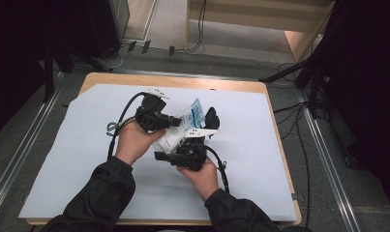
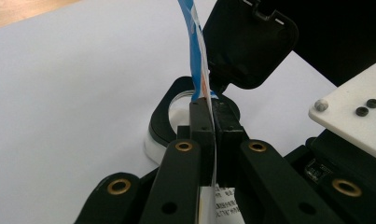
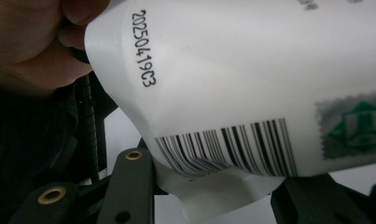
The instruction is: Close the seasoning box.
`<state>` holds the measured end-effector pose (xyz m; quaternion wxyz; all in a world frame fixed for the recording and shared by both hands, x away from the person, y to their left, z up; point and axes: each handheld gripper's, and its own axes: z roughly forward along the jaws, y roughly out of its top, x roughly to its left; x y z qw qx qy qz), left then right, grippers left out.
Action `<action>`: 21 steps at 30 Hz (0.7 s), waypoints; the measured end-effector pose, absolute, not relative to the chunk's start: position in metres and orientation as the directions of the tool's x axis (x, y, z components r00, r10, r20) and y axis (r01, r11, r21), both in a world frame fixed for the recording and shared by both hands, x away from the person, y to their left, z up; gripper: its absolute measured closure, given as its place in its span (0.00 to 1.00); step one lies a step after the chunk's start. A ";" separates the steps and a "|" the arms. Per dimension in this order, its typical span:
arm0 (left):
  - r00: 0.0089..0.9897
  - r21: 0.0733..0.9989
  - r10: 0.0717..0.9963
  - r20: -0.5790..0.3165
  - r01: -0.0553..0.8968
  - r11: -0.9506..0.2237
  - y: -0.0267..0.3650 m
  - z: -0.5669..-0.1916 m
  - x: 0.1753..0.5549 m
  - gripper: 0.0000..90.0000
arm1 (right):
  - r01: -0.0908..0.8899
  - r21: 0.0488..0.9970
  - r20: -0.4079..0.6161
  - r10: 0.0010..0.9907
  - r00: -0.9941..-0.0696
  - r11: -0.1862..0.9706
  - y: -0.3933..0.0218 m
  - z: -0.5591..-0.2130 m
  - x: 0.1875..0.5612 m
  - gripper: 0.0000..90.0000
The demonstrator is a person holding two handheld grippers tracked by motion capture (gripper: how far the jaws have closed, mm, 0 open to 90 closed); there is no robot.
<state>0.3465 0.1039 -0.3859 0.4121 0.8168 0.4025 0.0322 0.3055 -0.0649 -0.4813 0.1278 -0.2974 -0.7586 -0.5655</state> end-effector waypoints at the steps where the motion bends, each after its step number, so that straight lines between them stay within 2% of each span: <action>1: 0.674 0.700 0.685 -0.277 0.630 -0.336 0.104 -0.386 0.346 1.00 | 0.594 0.783 0.530 0.305 -0.792 0.183 -0.065 -0.481 0.306 0.70; 21: 0.675 0.698 0.686 -0.272 0.629 -0.342 0.104 -0.384 0.346 1.00 | 0.594 0.782 0.535 0.288 -0.794 0.185 -0.065 -0.481 0.306 0.70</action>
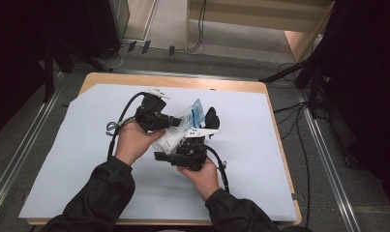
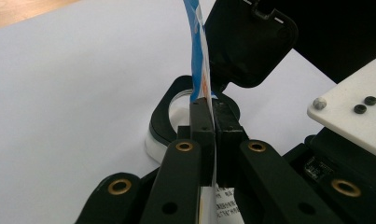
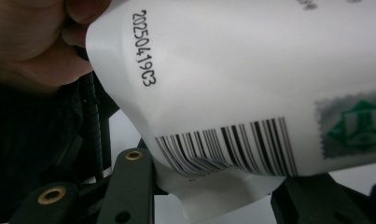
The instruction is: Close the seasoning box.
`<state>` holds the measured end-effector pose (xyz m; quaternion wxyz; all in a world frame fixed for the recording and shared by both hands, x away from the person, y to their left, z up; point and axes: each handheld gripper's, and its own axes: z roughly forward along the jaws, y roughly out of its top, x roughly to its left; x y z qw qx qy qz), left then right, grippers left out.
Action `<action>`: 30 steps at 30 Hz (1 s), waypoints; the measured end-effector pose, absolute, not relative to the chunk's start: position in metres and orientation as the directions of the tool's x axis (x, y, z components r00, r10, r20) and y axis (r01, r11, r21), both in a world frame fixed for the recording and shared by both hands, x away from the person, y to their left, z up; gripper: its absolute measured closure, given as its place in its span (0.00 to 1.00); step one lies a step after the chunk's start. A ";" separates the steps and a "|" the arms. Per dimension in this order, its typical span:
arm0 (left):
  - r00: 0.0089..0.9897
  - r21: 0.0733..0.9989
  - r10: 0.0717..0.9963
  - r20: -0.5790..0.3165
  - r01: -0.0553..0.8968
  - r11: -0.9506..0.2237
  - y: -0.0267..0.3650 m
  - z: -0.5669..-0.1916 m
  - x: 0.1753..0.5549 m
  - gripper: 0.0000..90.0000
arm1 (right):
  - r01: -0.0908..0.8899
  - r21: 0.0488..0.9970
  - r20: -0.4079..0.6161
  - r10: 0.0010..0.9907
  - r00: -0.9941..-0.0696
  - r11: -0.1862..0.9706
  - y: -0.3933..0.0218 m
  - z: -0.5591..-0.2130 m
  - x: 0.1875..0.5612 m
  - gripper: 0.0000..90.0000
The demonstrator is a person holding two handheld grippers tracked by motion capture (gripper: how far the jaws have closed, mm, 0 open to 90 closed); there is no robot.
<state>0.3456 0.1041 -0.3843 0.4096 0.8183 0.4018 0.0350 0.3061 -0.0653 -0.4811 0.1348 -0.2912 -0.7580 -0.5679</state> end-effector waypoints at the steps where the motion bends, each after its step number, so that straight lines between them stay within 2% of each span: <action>1: 0.675 0.698 0.686 -0.272 0.629 -0.342 0.104 -0.384 0.345 1.00 | 0.595 0.782 0.536 0.287 -0.794 0.184 -0.065 -0.481 0.306 0.70; 30: 0.680 0.708 0.690 -0.249 0.613 -0.349 0.101 -0.383 0.347 1.00 | 0.594 0.779 0.541 0.265 -0.799 0.202 -0.068 -0.481 0.311 0.69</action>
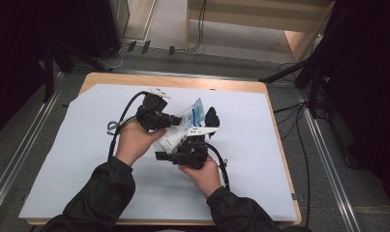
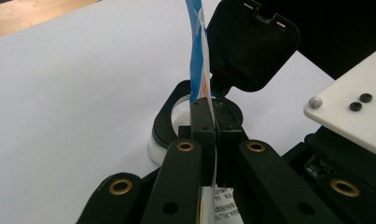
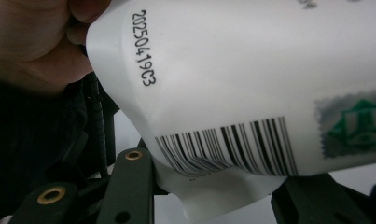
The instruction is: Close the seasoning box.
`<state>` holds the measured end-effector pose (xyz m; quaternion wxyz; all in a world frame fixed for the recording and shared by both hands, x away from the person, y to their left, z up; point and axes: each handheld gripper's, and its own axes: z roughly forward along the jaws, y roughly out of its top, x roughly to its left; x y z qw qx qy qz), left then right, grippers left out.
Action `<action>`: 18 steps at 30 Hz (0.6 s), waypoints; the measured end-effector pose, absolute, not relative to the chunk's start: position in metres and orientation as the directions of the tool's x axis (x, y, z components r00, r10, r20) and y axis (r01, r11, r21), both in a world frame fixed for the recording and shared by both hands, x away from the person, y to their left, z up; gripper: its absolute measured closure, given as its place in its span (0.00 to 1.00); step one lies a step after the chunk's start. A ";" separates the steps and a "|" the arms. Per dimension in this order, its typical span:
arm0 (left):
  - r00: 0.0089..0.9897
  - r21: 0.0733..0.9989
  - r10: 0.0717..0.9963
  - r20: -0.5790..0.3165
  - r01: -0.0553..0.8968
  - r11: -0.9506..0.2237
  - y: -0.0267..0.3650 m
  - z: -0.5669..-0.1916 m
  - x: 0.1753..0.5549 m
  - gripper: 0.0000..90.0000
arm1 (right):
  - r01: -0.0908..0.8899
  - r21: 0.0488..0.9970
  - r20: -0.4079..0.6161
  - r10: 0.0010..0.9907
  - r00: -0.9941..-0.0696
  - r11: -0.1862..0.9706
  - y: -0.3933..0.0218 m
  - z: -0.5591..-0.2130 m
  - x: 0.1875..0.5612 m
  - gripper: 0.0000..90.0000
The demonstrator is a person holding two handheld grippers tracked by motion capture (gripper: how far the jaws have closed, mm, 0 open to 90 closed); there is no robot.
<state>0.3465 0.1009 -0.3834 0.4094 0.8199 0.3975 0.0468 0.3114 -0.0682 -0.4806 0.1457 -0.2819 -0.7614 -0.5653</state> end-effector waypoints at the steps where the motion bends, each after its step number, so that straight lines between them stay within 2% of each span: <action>1: 0.681 0.709 0.690 -0.247 0.612 -0.350 0.101 -0.383 0.346 1.00 | 0.592 0.780 0.538 0.266 -0.800 0.203 -0.068 -0.480 0.311 0.68; 6: 0.679 0.709 0.692 -0.244 0.612 -0.350 0.100 -0.383 0.345 1.00 | 0.585 0.783 0.528 0.270 -0.805 0.212 -0.066 -0.480 0.309 0.65; 9: 0.682 0.711 0.690 -0.242 0.609 -0.352 0.099 -0.383 0.345 1.00 | 0.581 0.785 0.520 0.283 -0.806 0.214 -0.067 -0.480 0.308 0.69; 18: 0.681 0.710 0.685 -0.258 0.614 -0.344 0.101 -0.382 0.345 0.98 | 0.605 0.775 0.556 0.260 -0.790 0.181 -0.069 -0.480 0.310 0.70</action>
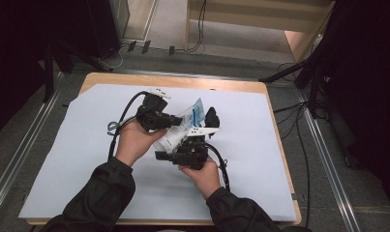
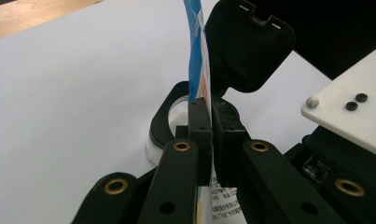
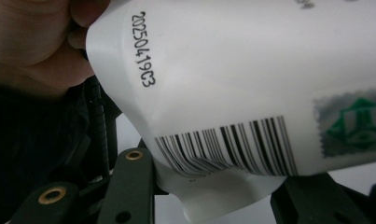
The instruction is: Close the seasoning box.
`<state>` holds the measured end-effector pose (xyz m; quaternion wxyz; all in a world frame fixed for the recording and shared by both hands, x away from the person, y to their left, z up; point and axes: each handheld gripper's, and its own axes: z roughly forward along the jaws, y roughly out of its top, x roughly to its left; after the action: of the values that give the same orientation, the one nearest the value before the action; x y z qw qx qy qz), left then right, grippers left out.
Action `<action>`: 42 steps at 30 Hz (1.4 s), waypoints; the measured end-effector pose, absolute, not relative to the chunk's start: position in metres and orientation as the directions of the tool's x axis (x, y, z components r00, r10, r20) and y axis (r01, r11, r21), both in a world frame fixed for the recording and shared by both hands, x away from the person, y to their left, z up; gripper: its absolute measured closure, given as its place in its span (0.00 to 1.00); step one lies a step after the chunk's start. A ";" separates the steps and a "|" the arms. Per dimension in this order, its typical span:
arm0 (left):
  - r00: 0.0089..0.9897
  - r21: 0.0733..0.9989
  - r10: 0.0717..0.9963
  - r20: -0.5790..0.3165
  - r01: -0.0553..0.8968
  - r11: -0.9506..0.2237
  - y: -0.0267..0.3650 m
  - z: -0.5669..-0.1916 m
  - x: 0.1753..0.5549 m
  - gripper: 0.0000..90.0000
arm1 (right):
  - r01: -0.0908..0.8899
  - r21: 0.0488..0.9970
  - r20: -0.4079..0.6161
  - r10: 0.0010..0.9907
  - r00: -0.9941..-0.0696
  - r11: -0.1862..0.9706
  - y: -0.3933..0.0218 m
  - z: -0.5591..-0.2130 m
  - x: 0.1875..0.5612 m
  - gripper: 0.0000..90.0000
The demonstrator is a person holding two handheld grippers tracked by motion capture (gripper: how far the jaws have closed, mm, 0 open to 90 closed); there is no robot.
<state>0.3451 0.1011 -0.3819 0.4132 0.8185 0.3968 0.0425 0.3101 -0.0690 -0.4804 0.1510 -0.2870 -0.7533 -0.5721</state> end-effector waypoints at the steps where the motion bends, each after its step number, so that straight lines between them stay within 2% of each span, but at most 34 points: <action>1: 0.681 0.711 0.685 -0.259 0.614 -0.342 0.101 -0.382 0.345 0.98 | 0.607 0.774 0.558 0.257 -0.789 0.180 -0.069 -0.480 0.310 0.70; 15: 0.677 0.720 0.696 -0.238 0.604 -0.341 0.100 -0.380 0.346 1.00 | 0.615 0.768 0.572 0.240 -0.784 0.178 -0.070 -0.479 0.314 0.70; 42: 0.679 0.714 0.689 -0.253 0.612 -0.341 0.100 -0.381 0.347 0.98 | 0.623 0.760 0.581 0.236 -0.779 0.186 -0.070 -0.481 0.315 0.71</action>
<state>0.3466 0.1000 -0.3813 0.4139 0.8176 0.3976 0.0464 0.3146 -0.0702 -0.4812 0.1696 -0.2858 -0.7511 -0.5704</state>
